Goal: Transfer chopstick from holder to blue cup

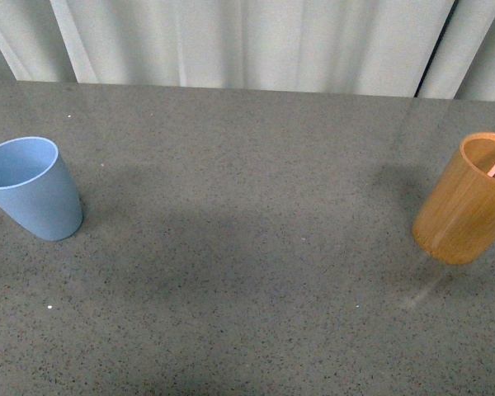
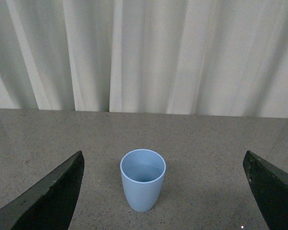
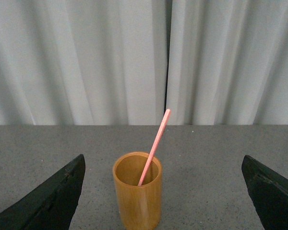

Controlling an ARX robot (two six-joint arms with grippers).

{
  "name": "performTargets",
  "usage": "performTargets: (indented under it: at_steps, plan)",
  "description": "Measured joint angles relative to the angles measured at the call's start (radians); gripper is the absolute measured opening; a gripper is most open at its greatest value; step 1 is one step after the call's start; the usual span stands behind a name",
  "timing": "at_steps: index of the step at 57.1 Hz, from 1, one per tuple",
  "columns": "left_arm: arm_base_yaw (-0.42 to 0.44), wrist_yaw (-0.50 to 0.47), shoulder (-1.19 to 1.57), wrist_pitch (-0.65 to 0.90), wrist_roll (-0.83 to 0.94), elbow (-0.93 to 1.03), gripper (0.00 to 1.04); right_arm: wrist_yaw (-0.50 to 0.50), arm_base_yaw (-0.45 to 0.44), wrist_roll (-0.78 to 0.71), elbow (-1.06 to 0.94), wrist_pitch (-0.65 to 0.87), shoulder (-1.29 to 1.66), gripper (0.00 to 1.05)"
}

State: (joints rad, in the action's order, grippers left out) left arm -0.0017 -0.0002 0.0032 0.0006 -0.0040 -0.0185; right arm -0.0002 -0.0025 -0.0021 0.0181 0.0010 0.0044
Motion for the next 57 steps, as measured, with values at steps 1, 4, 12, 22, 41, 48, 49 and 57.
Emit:
performTargets:
  at_steps: [1,4,12,22,41,48,49,57]
  plan:
    - [0.000,0.000,0.000,0.000,0.000,0.000,0.98,0.000,0.000,0.000,0.000,0.000,0.000,0.95]
    - [0.000,0.000,0.000,0.000,0.000,0.000,0.98,0.000,0.000,0.000,0.000,0.000,0.000,0.95]
    - [0.000,0.000,0.000,0.000,0.000,0.000,0.98,0.000,0.000,0.000,0.000,0.000,0.000,0.95]
    - [0.000,0.000,0.000,0.000,0.000,0.000,0.98,0.000,0.000,0.000,0.000,0.000,0.000,0.95]
    - [0.000,0.000,0.000,0.000,0.000,0.000,0.98,0.000,0.000,0.000,0.000,0.000,0.000,0.95]
    - [0.000,0.000,0.000,0.000,0.000,0.000,0.98,0.000,0.000,0.000,0.000,0.000,0.000,0.95]
    - [0.000,0.000,0.000,0.000,0.000,0.000,0.98,0.000,0.000,0.000,0.000,0.000,0.000,0.95]
    - [0.000,0.000,0.000,0.000,0.000,0.000,0.98,0.000,0.000,0.000,0.000,0.000,0.000,0.95]
